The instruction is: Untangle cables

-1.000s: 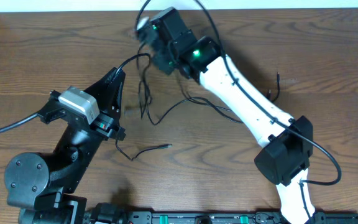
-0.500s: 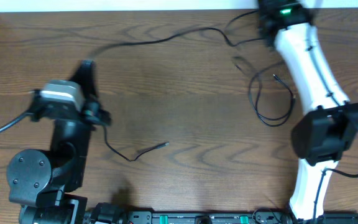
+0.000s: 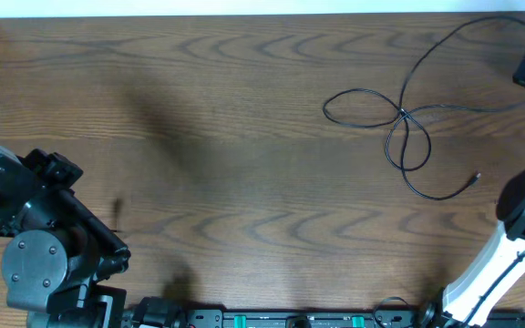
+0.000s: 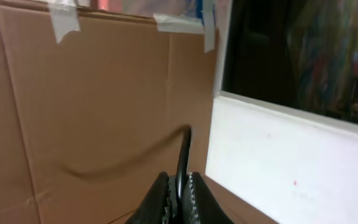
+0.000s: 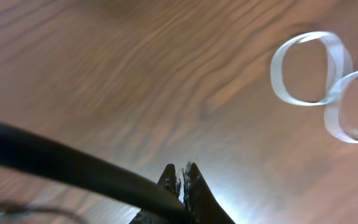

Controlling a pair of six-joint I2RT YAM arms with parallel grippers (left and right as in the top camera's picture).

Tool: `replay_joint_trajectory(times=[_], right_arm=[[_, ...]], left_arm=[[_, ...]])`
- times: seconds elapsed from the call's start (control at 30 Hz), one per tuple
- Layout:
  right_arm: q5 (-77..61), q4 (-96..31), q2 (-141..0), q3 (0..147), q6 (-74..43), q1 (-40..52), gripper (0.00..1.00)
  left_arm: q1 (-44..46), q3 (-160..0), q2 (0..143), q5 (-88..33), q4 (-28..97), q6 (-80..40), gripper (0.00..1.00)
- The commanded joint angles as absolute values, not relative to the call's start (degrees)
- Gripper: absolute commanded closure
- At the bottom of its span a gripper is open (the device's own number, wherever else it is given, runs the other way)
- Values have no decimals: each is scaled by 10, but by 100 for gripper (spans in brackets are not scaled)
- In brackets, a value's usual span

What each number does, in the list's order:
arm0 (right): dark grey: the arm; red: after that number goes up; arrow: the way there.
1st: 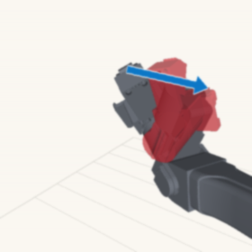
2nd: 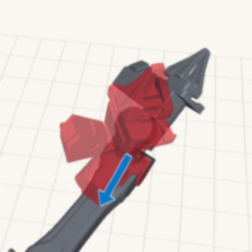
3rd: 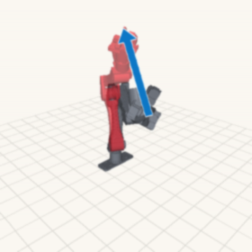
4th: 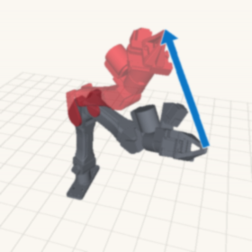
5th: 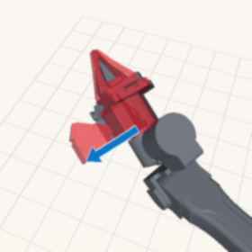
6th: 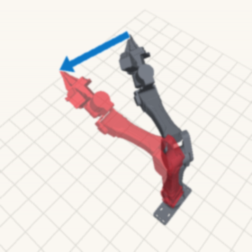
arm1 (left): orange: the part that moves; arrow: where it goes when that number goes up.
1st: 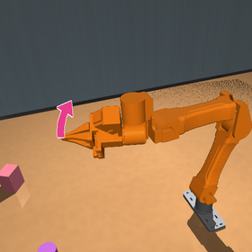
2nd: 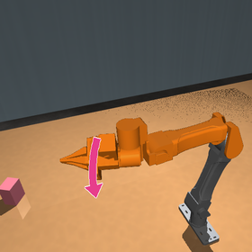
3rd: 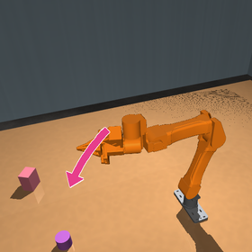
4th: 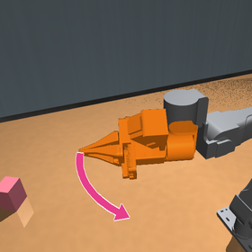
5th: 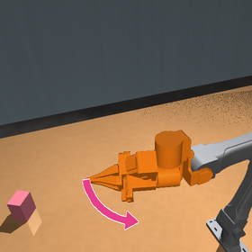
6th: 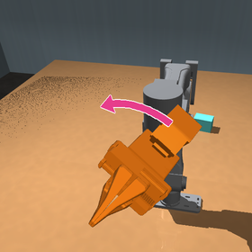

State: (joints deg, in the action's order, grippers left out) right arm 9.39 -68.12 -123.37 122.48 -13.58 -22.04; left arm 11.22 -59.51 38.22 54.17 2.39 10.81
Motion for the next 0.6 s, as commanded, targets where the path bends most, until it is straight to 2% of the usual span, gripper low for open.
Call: replay_joint_trajectory(times=[0.0, 0.2, 0.27, 0.4, 0.57], right_arm=[[-109, -679, -1234, 1228, -121, -219, 99], [-343, -665, -1234, 1228, -9, -197, 99], [-382, -671, -1234, 1228, 18, -182, 99], [-361, -724, -1234, 1228, 48, -133, 99], [-279, -826, -1234, 1228, 50, -67, 99]], left_arm=[[110, -599, 381, 491, 38, 98, 92], [110, -599, 384, 365, 90, 76, 92], [110, -599, 388, 325, 100, 76, 92], [110, -599, 400, 258, 122, 76, 92], [109, -599, 423, 236, 135, 72, 93]])
